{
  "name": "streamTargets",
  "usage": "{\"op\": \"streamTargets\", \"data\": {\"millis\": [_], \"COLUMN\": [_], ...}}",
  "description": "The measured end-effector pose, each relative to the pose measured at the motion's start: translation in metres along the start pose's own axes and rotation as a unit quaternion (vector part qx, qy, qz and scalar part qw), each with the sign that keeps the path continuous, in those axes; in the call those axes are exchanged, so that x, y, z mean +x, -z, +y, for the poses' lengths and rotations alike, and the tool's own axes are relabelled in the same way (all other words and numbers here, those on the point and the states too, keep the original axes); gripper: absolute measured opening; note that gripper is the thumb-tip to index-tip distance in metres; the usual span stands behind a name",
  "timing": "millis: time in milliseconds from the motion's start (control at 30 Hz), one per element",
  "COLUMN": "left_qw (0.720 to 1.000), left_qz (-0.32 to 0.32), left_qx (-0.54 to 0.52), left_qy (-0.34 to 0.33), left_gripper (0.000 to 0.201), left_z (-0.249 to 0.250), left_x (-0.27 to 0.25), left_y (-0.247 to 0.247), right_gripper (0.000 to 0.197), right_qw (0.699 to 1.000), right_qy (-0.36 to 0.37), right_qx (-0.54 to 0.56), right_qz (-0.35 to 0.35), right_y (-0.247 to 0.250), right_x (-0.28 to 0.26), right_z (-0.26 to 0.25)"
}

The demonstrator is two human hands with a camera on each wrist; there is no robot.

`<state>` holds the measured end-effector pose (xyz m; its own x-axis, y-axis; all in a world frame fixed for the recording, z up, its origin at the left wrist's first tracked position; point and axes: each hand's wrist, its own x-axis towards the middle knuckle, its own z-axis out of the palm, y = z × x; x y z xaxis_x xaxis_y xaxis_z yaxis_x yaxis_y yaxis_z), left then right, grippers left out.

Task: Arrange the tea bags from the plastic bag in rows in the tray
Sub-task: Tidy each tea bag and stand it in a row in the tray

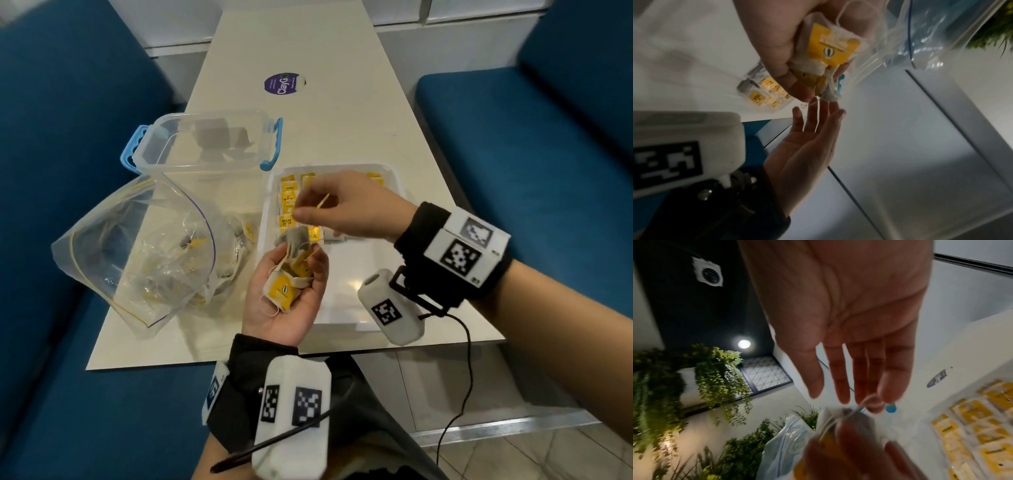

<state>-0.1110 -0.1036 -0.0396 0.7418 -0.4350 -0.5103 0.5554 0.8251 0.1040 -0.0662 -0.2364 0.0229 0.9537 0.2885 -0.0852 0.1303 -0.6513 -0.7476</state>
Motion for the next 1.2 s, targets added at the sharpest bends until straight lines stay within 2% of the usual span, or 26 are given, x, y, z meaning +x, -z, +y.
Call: {"op": "streamTargets", "data": {"millis": [100,200,300,367,467,567,700,867,933,1000,1067,1133,1200], "left_qw": [1.000,0.999,1.000,0.999,0.998,0.998,0.998,0.997,0.997,0.993,0.990,0.995,0.999], "left_qz": [-0.003,-0.002,0.005,0.008,0.023,0.029,0.025,0.034,0.000,-0.043,-0.051,-0.016,0.005], "left_qx": [0.031,0.038,0.026,0.034,0.051,0.012,0.046,0.059,0.066,0.077,0.094,0.079,0.039], "left_qy": [0.001,0.015,0.006,-0.007,-0.033,-0.052,-0.032,-0.025,-0.030,-0.074,-0.095,-0.060,-0.027], "left_gripper": [0.025,0.023,0.022,0.023,0.025,0.040,0.054,0.031,0.026,0.009,0.014,0.031,0.031], "left_z": [-0.008,-0.011,-0.012,-0.013,-0.019,-0.023,-0.021,-0.018,-0.021,-0.026,-0.028,-0.025,-0.020], "left_x": [0.001,0.001,0.002,0.002,-0.002,-0.004,-0.001,0.001,-0.001,-0.002,0.002,0.006,0.006], "left_y": [-0.003,-0.002,-0.001,-0.002,-0.010,-0.011,-0.005,0.001,-0.002,-0.006,-0.006,-0.002,0.000], "right_gripper": [0.026,0.025,0.028,0.031,0.039,0.036,0.029,0.023,0.024,0.028,0.033,0.028,0.020], "right_qw": [0.998,0.996,0.985,0.975,0.957,0.950,0.953,0.957,0.951,0.940,0.934,0.935,0.944], "right_qy": [0.018,0.042,0.149,0.203,0.236,0.238,0.224,0.200,0.210,0.222,0.229,0.232,0.228], "right_qx": [-0.052,-0.073,-0.072,-0.088,-0.159,-0.190,-0.190,-0.170,-0.181,-0.209,-0.223,-0.213,-0.177], "right_qz": [-0.035,-0.005,0.047,0.013,-0.051,-0.063,-0.078,-0.120,-0.135,-0.153,-0.163,-0.161,-0.158], "right_y": [-0.002,-0.004,-0.007,-0.011,-0.021,-0.027,-0.026,-0.017,-0.014,-0.015,-0.015,-0.014,-0.012], "right_x": [-0.011,-0.018,-0.028,-0.035,-0.040,-0.040,-0.039,-0.039,-0.039,-0.040,-0.040,-0.039,-0.039], "right_z": [0.006,0.013,0.012,0.010,0.008,0.005,0.001,-0.004,-0.006,-0.007,-0.006,-0.005,-0.004]}}
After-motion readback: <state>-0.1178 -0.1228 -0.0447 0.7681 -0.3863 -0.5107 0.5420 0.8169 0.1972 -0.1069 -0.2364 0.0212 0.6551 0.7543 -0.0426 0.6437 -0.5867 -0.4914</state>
